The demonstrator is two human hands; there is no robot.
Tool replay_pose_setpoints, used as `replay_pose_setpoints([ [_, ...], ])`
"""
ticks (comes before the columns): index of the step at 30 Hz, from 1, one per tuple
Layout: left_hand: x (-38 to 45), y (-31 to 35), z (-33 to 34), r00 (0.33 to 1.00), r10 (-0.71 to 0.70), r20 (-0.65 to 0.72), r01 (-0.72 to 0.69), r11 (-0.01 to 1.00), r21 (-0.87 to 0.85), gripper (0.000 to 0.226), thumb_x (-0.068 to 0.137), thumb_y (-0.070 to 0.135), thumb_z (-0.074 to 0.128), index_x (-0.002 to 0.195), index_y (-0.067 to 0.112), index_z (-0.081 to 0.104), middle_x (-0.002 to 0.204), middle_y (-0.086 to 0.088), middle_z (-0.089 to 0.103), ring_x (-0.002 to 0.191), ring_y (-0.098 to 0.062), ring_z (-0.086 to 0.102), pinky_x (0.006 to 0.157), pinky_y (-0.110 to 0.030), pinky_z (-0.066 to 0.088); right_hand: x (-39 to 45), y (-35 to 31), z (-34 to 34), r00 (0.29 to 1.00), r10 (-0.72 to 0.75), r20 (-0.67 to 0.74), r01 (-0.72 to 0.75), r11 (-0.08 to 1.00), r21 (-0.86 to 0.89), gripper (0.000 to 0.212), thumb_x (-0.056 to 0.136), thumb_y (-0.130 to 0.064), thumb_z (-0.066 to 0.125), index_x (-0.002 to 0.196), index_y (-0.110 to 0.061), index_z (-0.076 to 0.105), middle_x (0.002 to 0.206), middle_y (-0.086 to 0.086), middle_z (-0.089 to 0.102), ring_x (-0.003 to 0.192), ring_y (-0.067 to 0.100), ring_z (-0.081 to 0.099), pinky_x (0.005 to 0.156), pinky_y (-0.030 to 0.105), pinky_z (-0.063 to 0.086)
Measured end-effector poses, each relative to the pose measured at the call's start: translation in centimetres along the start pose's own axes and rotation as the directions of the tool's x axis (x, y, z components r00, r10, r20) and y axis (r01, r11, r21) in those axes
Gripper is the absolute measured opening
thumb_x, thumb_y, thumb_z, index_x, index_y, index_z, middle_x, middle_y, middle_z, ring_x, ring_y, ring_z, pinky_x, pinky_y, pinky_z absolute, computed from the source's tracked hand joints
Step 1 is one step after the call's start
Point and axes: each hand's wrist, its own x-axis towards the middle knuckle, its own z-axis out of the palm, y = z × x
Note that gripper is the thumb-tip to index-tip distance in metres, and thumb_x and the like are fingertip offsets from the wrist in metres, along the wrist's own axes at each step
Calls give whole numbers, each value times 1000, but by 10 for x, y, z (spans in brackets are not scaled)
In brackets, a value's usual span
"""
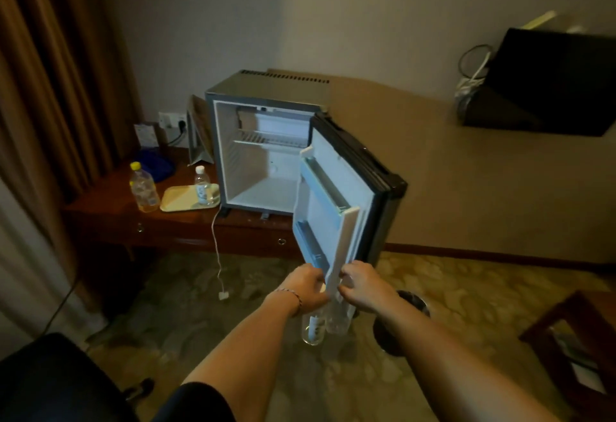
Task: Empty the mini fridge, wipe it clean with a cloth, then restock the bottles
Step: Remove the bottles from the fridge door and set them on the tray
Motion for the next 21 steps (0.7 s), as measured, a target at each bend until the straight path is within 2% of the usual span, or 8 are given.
replay_pose_setpoints([
  [2, 3, 24, 14, 999, 5, 35, -6, 1000, 24, 37, 81, 37, 68, 114, 22, 65, 115, -1, 55, 107, -21, 55, 95, -34, 50, -18, 25, -13, 1000, 23, 17, -24, 998, 55, 22, 90, -32, 61, 108, -21, 65, 105, 2, 62, 98, 19, 63, 86, 37, 55],
  [4, 7, 51, 29, 999, 5, 40, -6, 1000, 14, 37, 80, 36, 69, 115, 23, 64, 118, 1, 53, 110, -21, 54, 96, -35, 50, -34, 53, -26, 999, 41, 28, -42, 999, 26, 18, 91, -30, 59, 105, -20, 64, 104, 2, 62, 96, 19, 63, 83, 35, 54],
  [8, 20, 116, 60, 997, -8, 82, 8, 1000, 1, 26, 83, 29, 64, 106, 16, 65, 111, -5, 58, 101, -24, 59, 93, -40, 53, -63, 113, -58, 996, 82, -37, -84, 995, -45, 11, 89, -29, 60, 94, -19, 61, 99, -1, 56, 89, 13, 57, 83, 35, 54],
  [10, 33, 150, 80, 998, -15, 56, 18, 998, -53, 28, 80, 35, 64, 103, 19, 66, 107, -4, 60, 96, -22, 60, 89, -41, 55, -76, 142, -75, 992, 115, -55, -118, 992, -45, 10, 89, -30, 59, 91, -21, 60, 96, -3, 53, 87, 13, 55, 82, 35, 54],
  [12, 47, 184, 96, 1000, 0, 6, 0, 996, -93, 34, 79, 41, 67, 109, 24, 64, 111, 3, 53, 100, -17, 54, 91, -35, 51, -85, 169, -93, 983, 167, -82, -170, 985, -29, 7, 88, -28, 62, 90, -22, 59, 96, -4, 52, 87, 12, 55, 78, 31, 52],
  [15, 70, 230, 115, 999, 30, -18, -31, 996, -89, 31, 80, 38, 69, 108, 25, 62, 116, 3, 50, 103, -17, 53, 93, -35, 51, -92, 207, -115, 970, 208, -128, -214, 976, -36, 10, 89, -27, 62, 85, -24, 54, 93, -6, 50, 85, 11, 54, 72, 25, 46],
  [19, 107, 272, 137, 998, 55, 15, -54, 998, -34, 37, 82, 35, 70, 116, 21, 61, 126, -2, 47, 109, -23, 55, 94, -36, 51, -90, 254, -140, 963, 223, -155, -233, 971, -52, 11, 88, -25, 59, 86, -15, 55, 95, 1, 50, 87, 19, 54, 74, 30, 47],
  [21, 126, 288, 146, 997, 69, 40, -69, 998, -4, 37, 83, 35, 69, 116, 20, 60, 124, -1, 45, 107, -22, 55, 91, -35, 50, -87, 277, -148, 957, 246, -152, -253, 967, -30, 9, 88, -24, 58, 85, -17, 54, 95, 3, 50, 88, 21, 55, 76, 33, 50],
])
